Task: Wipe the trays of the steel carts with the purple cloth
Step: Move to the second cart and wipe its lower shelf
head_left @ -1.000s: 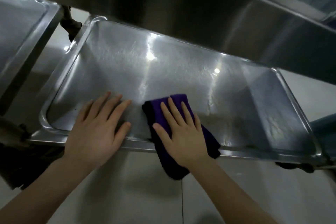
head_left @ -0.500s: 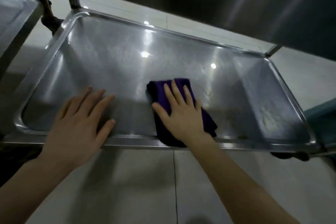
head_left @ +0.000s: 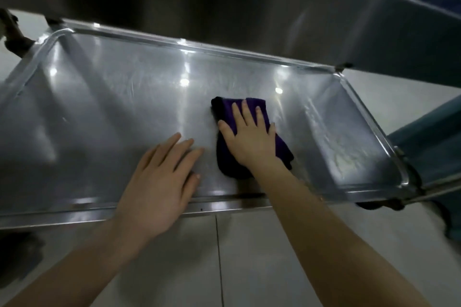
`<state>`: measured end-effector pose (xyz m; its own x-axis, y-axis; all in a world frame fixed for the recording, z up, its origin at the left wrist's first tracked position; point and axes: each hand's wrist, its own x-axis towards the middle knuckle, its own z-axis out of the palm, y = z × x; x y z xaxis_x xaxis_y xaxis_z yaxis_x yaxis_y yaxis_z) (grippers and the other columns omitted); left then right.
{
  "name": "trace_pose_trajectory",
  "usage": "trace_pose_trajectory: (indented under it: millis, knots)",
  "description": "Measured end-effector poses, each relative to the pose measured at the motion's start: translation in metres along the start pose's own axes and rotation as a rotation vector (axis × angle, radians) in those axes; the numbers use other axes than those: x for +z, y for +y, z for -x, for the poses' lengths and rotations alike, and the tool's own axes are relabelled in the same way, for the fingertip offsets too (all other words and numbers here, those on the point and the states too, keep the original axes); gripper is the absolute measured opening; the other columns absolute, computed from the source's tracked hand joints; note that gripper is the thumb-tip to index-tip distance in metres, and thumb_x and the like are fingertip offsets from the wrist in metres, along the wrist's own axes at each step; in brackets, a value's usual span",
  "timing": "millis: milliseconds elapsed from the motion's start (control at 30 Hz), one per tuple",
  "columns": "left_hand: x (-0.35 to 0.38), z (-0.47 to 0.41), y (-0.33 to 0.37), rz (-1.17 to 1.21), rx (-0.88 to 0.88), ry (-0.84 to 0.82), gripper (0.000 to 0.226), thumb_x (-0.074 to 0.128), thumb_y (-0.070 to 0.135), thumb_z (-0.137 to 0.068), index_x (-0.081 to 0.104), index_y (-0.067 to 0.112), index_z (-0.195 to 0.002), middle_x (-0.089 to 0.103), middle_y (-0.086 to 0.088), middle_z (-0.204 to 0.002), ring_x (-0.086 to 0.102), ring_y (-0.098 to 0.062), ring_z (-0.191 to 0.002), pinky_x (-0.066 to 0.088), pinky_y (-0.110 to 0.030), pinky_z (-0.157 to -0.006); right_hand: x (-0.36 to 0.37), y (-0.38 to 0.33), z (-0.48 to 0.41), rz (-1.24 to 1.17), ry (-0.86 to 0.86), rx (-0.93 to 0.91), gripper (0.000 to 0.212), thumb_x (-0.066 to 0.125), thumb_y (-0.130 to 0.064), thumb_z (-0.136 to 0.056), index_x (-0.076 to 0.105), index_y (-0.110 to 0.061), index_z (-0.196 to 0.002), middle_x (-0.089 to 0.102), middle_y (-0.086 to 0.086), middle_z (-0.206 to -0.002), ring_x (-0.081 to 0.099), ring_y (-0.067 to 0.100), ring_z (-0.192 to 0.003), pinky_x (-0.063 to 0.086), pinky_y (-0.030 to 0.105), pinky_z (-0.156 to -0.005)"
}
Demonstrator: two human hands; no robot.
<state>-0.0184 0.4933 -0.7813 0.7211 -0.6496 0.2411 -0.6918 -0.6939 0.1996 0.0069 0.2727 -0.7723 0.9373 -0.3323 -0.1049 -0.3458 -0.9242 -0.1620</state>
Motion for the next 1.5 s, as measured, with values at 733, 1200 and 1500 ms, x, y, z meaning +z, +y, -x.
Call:
trace_pose_trajectory:
  millis: [733,1200,1500]
  knots:
    - [-0.005,-0.002,0.001,-0.007,0.015,-0.114,0.054,0.025,0.041,-0.097,0.048,0.019,-0.14,0.045,-0.002,-0.147,0.039,-0.025,-0.138,0.037,-0.045,-0.106,0.007,0.052,0.093,0.036,0.054,-0.19,0.064,-0.002,-0.07,-0.092,-0.005,-0.047,-0.151,-0.009,-0.021,-0.161,-0.012,0.01,-0.149,-0.002,0.045,-0.12]
    - [-0.015,-0.004,0.008,-0.07,-0.015,-0.219,0.067,0.011,0.056,-0.096,0.057,0.023,-0.132,0.052,0.002,-0.141,0.049,-0.027,-0.129,0.025,-0.055,-0.11,-0.004,0.091,0.049,-0.038,0.083,0.01,0.064,0.013,-0.062,-0.097,0.006,-0.035,-0.155,-0.002,-0.011,-0.163,-0.003,0.02,-0.15,0.001,0.052,-0.117]
    - [-0.034,-0.024,0.053,-0.306,-0.093,-0.522,0.088,0.008,0.08,-0.076,0.034,0.031,-0.145,0.039,-0.004,-0.148,0.045,-0.026,-0.128,0.029,-0.038,-0.108,-0.014,0.12,0.102,-0.031,0.023,0.004,0.061,0.01,-0.06,-0.098,0.007,-0.037,-0.154,-0.001,-0.015,-0.162,-0.002,0.013,-0.15,0.006,0.043,-0.12]
